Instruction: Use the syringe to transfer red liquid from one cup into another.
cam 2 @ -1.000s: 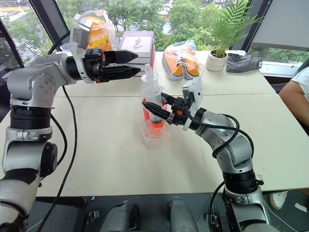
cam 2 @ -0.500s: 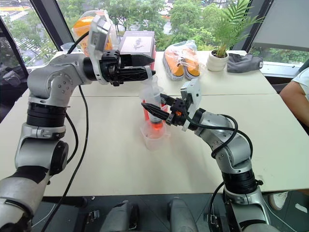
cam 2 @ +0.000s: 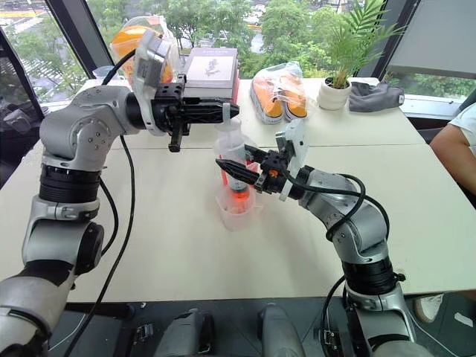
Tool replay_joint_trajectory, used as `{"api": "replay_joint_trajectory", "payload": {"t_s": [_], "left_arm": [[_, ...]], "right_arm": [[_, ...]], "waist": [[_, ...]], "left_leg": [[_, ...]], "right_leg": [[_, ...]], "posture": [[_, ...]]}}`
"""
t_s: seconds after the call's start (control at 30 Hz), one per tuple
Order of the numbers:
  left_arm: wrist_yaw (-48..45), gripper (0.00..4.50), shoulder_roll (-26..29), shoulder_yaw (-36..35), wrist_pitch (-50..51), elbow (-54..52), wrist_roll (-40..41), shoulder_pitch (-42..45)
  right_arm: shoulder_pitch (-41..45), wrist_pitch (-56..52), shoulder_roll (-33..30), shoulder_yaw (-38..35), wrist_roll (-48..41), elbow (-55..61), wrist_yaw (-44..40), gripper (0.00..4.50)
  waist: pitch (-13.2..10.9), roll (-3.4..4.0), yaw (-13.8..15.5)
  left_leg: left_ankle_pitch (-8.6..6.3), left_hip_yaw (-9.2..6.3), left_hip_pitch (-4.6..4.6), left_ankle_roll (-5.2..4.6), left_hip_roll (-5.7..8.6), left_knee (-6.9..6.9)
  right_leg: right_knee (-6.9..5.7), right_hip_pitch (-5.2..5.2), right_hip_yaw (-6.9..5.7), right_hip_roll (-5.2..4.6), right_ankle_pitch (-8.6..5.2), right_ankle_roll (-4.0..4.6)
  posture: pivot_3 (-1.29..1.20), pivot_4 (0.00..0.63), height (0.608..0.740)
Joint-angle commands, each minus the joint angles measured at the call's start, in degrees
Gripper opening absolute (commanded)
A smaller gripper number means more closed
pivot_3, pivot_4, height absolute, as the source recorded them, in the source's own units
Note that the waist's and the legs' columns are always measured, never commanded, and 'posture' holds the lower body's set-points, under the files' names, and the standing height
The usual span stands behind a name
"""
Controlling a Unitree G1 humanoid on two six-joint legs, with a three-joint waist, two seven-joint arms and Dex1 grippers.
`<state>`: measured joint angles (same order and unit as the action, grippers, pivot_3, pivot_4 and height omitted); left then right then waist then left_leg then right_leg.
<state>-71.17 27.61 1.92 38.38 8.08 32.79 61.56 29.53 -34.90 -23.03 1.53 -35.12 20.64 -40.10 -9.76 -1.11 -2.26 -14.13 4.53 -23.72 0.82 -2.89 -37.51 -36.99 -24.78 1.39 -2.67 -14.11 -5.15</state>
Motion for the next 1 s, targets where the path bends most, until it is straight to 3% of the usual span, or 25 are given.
{"api": "replay_joint_trajectory", "payload": {"t_s": [0.03, 0.53, 0.77, 0.8, 0.83, 1.0], "left_arm": [[-1.9, 0.06, -0.5, 4.8, -0.9, -2.4, -1.8, -2.6], [-1.5, 0.06, -0.8, 6.8, -1.2, -5.1, -3.0, -7.6], [0.7, 0.06, -0.7, 4.4, -0.6, -3.2, -2.8, -5.2], [1.2, 0.71, -0.7, 3.7, -0.2, -2.7, -2.5, -4.5], [1.4, 1.02, -0.5, 3.0, 0.1, -2.3, -2.2, -3.9], [3.1, 3.44, 0.8, -1.0, 1.5, -1.5, -0.8, -1.7]], "right_arm": [[5.3, 0.5, 0.7, -3.1, -3.5, 4.3, 1.2, 1.47], [10.0, -4.1, 1.3, -6.9, -9.7, 4.5, 4.9, 1.47], [8.3, -4.2, 0.8, -5.2, -9.3, 4.6, 4.3, 1.47], [7.7, -4.0, 0.8, -4.7, -8.9, 4.6, 4.0, 1.47], [7.2, -3.9, 0.9, -4.2, -8.6, 4.5, 3.8, 1.47], [4.9, -3.6, 1.3, -2.1, -7.6, 4.1, 2.9, 1.47]], "waist": [[0.0, 0.00, 0.0], [0.0, 0.00, 0.0], [0.0, 0.00, 0.0], [0.0, 0.00, 0.0], [0.0, 0.00, 0.0], [0.0, 0.00, -0.2]], "left_leg": [[0.00, 0.00, 0.00, 0.00, 0.00, 0.00], [0.00, 0.00, -0.01, 0.00, 0.00, 0.00], [0.00, 0.00, -0.01, 0.00, 0.00, 0.00], [0.00, -0.01, -0.01, 0.00, 0.00, -0.01], [0.00, -0.01, -0.01, 0.00, 0.00, -0.01], [0.00, -0.02, -0.01, 0.00, -0.01, 0.01]], "right_leg": [[0.00, 0.00, 0.00, 0.00, 0.00, 0.00], [0.00, 0.00, 0.00, 0.00, 0.00, 0.00], [0.00, 0.00, 0.00, 0.00, 0.00, 0.00], [0.00, 0.00, 0.00, 0.00, 0.00, 0.00], [0.00, 0.00, 0.00, 0.00, 0.00, 0.00], [0.00, -0.01, 0.00, 0.01, 0.00, 0.00]], "posture": [[0.00, 0.150, 0.740], [0.00, 0.150, 0.740], [0.00, 0.150, 0.740], [0.00, 0.150, 0.740], [0.00, 0.150, 0.740], [0.00, 0.150, 0.740]]}}
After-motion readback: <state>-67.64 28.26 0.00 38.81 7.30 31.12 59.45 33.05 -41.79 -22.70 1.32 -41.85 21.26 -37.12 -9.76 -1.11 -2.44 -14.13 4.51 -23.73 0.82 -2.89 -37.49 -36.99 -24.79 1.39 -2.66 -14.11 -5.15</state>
